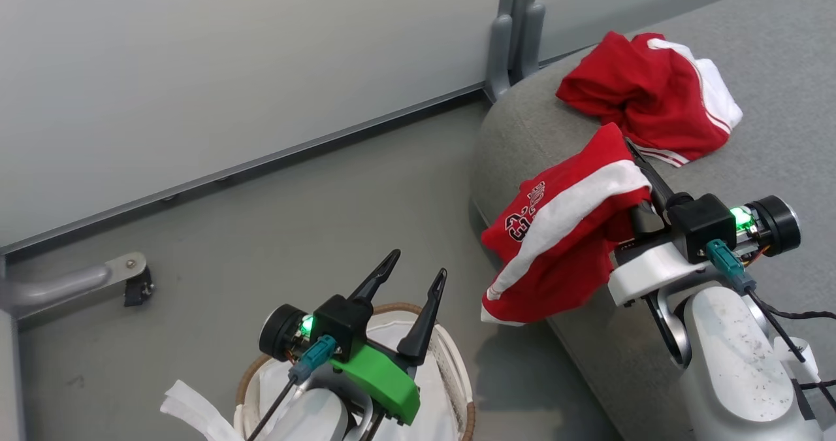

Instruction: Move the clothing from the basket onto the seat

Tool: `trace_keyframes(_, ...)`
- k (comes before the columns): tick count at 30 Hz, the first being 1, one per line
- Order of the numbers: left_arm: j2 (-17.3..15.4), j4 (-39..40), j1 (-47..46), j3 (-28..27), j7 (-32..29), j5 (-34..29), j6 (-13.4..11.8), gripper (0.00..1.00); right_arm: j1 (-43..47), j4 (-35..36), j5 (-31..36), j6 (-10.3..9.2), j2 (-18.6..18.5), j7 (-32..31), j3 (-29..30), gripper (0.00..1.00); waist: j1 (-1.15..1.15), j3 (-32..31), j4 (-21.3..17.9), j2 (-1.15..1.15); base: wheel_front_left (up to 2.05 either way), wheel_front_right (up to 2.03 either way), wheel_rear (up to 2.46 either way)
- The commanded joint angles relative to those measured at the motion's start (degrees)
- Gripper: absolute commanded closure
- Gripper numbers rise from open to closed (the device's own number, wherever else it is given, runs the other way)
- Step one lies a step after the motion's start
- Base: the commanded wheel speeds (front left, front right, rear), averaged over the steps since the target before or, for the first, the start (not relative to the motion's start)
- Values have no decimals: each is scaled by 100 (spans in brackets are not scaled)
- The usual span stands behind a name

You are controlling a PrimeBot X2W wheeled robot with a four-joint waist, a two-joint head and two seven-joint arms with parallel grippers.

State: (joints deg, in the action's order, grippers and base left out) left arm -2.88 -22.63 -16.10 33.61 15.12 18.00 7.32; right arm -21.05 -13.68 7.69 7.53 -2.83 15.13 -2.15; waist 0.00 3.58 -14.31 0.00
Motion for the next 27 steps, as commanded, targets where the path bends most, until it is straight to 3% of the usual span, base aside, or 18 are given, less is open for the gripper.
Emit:
trace_keyframes(1,-12,10,-83,-41,3,-18,25,0,-89,24,55,-7,-9,3,-9,100,0,279,-510,0,0,0,0)
trace_keyframes(9,-13,40,-180,-15,3,-31,21,0,-213,92,50,-8,-9,3,54,100,0,563,-892,0,0,0,0)
trace_keyframes(17,-13,15,-329,6,3,-166,21,0,-846,241,233,-8,-61,3,211,100,0,912,-889,0,0,0,0)
trace_keyframes(21,-48,13,-459,0,3,-249,21,0,-1627,248,237,-8,-385,3,357,100,0,1173,-752,0,0,0,0)
trace_keyframes(27,-130,88,-713,83,3,-360,21,0,-3071,-182,210,-8,-1185,3,530,100,0,1656,-437,0,0,0,0)
